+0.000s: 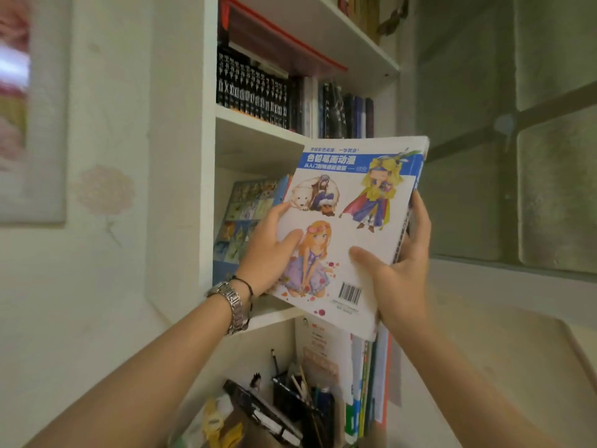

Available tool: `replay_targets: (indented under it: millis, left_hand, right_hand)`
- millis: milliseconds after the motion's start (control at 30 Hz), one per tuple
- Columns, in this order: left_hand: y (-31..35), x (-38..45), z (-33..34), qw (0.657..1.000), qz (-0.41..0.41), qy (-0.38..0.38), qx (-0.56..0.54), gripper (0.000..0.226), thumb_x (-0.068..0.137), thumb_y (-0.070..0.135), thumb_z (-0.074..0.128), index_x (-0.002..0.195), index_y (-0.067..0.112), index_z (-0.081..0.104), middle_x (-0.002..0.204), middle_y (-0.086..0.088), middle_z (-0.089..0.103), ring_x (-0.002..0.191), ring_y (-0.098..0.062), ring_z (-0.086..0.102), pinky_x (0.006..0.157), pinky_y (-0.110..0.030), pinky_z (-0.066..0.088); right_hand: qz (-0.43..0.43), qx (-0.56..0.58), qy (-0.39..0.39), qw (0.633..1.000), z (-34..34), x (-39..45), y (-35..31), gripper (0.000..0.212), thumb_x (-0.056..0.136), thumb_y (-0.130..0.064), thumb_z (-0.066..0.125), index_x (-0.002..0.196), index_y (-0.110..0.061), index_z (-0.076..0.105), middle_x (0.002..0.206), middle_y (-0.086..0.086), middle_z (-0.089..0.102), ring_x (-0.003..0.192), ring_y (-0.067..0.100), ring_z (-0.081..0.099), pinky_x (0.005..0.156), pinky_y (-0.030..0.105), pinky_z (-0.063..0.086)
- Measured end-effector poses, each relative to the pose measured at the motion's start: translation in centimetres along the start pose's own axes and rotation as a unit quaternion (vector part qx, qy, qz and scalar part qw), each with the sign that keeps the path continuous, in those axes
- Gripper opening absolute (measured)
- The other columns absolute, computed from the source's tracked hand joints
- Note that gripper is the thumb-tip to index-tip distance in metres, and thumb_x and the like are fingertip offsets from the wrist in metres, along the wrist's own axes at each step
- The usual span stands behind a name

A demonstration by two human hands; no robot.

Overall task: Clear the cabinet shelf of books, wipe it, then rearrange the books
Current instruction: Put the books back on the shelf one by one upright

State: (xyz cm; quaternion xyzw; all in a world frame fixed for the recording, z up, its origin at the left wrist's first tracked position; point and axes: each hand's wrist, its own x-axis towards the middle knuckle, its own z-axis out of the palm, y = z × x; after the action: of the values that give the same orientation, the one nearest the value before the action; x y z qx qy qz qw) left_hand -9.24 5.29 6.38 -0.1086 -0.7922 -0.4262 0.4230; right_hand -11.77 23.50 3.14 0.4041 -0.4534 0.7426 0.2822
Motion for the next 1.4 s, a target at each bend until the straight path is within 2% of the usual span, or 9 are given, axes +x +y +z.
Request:
replay_targets:
  millis: [133, 233, 400, 567, 667, 833, 1033, 1200, 1400]
  left_hand:
    - [-1.3, 0.0, -0.8, 0.994, -0.052, 0.082, 0.044, 0.053, 0.09, 0.026, 0.058, 0.138, 0.027, 0.037, 0.131, -0.002, 0.042, 0.113, -0.017, 0.053, 0.098, -0.038, 0.046]
    - [-2.0, -0.3, -1.0, 0.986, -0.091, 0.13, 0.048, 0.051, 0.092, 0.026, 0.056, 0.138, 0.024, 0.035, 0.135, -0.004, 0.035, 0.11, -0.016, 0.05, 0.087, -0.027, 0.043]
    - [-2.6, -0.2, -0.5, 0.962, -0.141, 0.203, 0.117, 0.054, 0.091, 0.041, 0.053, 0.139, 0.028, 0.032, 0.139, -0.003, 0.036, 0.127, -0.023, 0.039, 0.099, -0.038, 0.034]
    - [-3.9, -0.8, -0.1, 0.956, -0.163, 0.176, 0.169, 0.06, 0.093, 0.056, 0.043, 0.143, 0.026, 0.031, 0.149, -0.005, 0.029, 0.137, -0.026, 0.027, 0.111, -0.043, 0.021]
    - [-5.3, -0.9, 0.1, 0.96, -0.158, 0.149, 0.174, 0.053, 0.093, 0.057, 0.039, 0.137, 0.028, 0.04, 0.138, -0.004, 0.046, 0.125, -0.024, 0.044, 0.106, -0.047, 0.036]
    - [-5.5, -1.2, -0.2, 0.963, -0.164, 0.102, 0.187, 0.044, 0.094, 0.048, 0.041, 0.134, 0.031, 0.04, 0.129, -0.003, 0.045, 0.115, -0.025, 0.048, 0.097, -0.047, 0.045]
    - [-5.0, -1.6, -0.2, 0.969, -0.165, 0.095, 0.156, 0.046, 0.096, 0.044, 0.042, 0.14, 0.029, 0.037, 0.137, -0.005, 0.04, 0.126, -0.026, 0.04, 0.106, -0.043, 0.036]
    - [-5.2, -1.7, 0.0, 0.974, -0.155, 0.079, 0.143, 0.058, 0.087, 0.061, 0.046, 0.138, 0.033, 0.038, 0.134, -0.003, 0.045, 0.118, -0.026, 0.049, 0.1, -0.047, 0.043]
    - [-4.3, -2.1, -0.1, 0.975, -0.147, 0.053, 0.155, 0.085, 0.071, 0.074, 0.059, 0.141, 0.033, 0.032, 0.142, 0.002, 0.037, 0.125, -0.021, 0.043, 0.102, -0.039, 0.039]
  right_hand:
    - [0.007, 0.018, -0.01, 1.0, 2.2, -0.1, 2.2, 0.096, 0.076, 0.014, 0.066, 0.141, -0.046, 0.029, 0.139, 0.0, 0.051, 0.122, 0.022, 0.056, 0.091, 0.056, 0.052]
    - [0.021, 0.027, -0.03, 0.999, 3.5, 0.1, 3.7, 0.095, 0.076, 0.012, 0.066, 0.142, -0.045, 0.028, 0.141, 0.002, 0.049, 0.122, 0.023, 0.056, 0.09, 0.057, 0.052]
    - [0.007, 0.008, -0.04, 0.999, 5.2, 0.9, 5.2, 0.096, 0.07, 0.003, 0.068, 0.144, -0.042, 0.028, 0.144, 0.002, 0.044, 0.126, 0.023, 0.052, 0.094, 0.056, 0.05]
    - [-0.018, -0.015, -0.064, 0.998, 6.5, 1.7, 6.0, 0.095, 0.074, 0.013, 0.064, 0.146, -0.036, 0.027, 0.139, -0.015, 0.046, 0.124, 0.015, 0.053, 0.094, 0.05, 0.052]
    - [-0.023, -0.033, -0.061, 0.997, 7.5, 2.1, 6.5, 0.093, 0.075, 0.019, 0.061, 0.148, -0.026, 0.026, 0.123, -0.036, 0.049, 0.115, -0.002, 0.056, 0.089, 0.028, 0.055]
    - [-0.003, -0.043, -0.063, 0.997, 9.5, 2.6, 7.9, 0.092, 0.074, 0.02, 0.059, 0.148, -0.024, 0.026, 0.122, -0.028, 0.048, 0.111, -0.006, 0.055, 0.083, 0.017, 0.053]
    - [0.021, -0.064, -0.095, 0.993, 10.7, 2.8, 9.1, 0.094, 0.076, 0.014, 0.062, 0.148, -0.032, 0.023, 0.117, -0.03, 0.051, 0.106, -0.008, 0.057, 0.081, 0.017, 0.053]
    - [0.128, 0.012, -0.192, 0.973, 7.1, 3.7, 7.4, 0.083, 0.089, 0.011, 0.053, 0.148, -0.037, 0.021, 0.136, -0.004, 0.053, 0.115, 0.011, 0.061, 0.073, 0.029, 0.059]
    - [0.177, -0.007, -0.289, 0.941, 3.9, 4.5, 5.8, 0.084, 0.088, 0.014, 0.053, 0.148, -0.038, 0.025, 0.127, -0.018, 0.052, 0.105, 0.014, 0.067, 0.065, 0.036, 0.061]
